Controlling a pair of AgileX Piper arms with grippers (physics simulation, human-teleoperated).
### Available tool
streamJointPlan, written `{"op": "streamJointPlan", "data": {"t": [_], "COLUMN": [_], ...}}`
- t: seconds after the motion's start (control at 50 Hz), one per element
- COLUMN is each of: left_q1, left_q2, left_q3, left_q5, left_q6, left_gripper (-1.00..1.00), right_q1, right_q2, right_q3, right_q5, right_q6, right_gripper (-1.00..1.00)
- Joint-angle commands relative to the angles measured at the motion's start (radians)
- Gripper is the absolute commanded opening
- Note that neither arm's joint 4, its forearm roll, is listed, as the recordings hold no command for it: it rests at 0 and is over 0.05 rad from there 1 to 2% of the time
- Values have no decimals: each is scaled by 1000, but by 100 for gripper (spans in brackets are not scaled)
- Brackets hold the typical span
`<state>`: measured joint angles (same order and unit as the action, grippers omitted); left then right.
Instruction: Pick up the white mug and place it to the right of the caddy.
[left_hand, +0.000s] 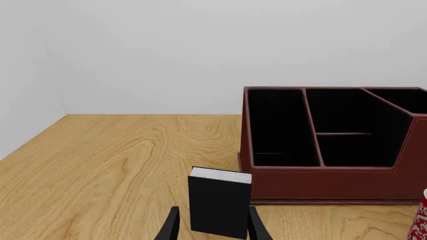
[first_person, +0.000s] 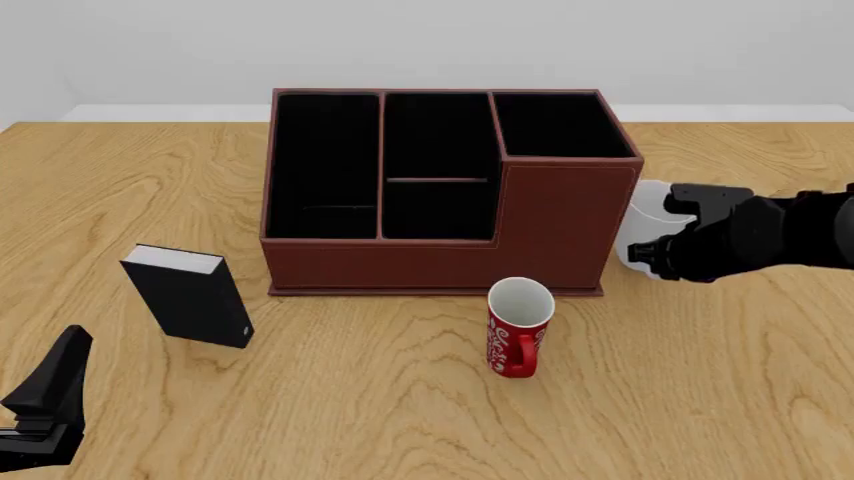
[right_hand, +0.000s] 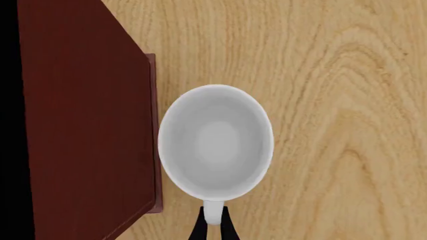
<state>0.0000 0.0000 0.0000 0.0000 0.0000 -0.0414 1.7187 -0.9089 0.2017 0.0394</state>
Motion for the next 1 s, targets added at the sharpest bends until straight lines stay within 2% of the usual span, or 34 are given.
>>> {"op": "streamJointPlan", "data": {"t": [0.02, 0.58, 0.6, 1.0], "left_q1": [0, 0, 0, 0], "left_q2": [0, 0, 0, 0], "left_q3": [0, 0, 0, 0], "left_q5": [0, 0, 0, 0], "left_q6": [0, 0, 0, 0], "left_gripper": [100, 100, 100, 100], "right_q1": [3, -12, -11, -7], "right_q2": [23, 50, 46, 12], "right_q3": [15, 38, 39, 45], "right_q5": [-30, -59, -57, -49], "right_q6": [20, 15, 16, 16], "right_gripper": [-100, -100, 100, 100]}}
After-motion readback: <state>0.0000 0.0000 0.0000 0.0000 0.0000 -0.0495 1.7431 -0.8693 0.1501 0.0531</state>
